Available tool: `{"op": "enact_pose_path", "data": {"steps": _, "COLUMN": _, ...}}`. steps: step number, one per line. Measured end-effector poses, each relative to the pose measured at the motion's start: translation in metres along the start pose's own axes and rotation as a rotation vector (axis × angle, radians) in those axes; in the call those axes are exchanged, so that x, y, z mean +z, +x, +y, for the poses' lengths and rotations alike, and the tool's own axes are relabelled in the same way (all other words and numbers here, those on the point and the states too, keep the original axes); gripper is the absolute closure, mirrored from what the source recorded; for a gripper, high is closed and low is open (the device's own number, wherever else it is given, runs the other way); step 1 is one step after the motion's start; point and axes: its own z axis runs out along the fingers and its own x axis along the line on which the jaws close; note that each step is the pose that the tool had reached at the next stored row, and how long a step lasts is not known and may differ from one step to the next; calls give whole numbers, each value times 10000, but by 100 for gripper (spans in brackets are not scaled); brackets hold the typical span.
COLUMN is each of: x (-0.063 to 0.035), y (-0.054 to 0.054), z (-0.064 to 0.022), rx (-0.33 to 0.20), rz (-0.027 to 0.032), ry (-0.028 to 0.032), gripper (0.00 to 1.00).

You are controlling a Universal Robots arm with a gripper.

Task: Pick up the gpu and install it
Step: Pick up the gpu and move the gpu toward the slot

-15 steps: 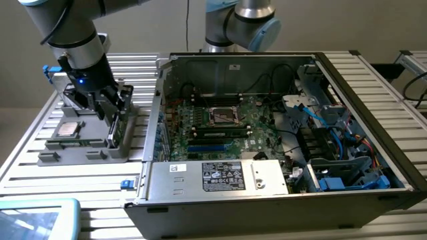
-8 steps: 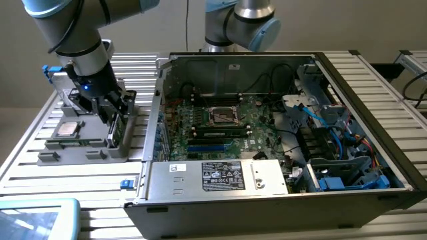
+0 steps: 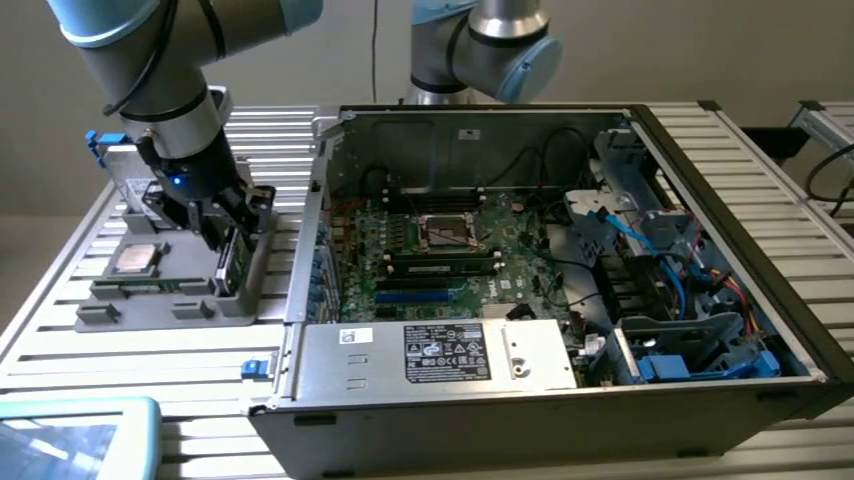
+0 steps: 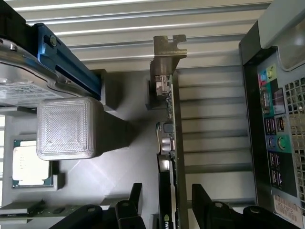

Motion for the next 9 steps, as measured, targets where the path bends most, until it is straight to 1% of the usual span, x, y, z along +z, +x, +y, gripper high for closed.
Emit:
{"op": "enact_pose_path", "data": {"steps": 3, "x": 18, "y": 1, "z": 19, "rx": 21, "rz": 1, "ry": -3, "gripper": 46}}
{"op": "enact_pose_path", "data": {"steps": 9, "x": 42, "y": 3, "z": 16, "rx": 56, "rz": 0, "ry": -3, "gripper": 46}}
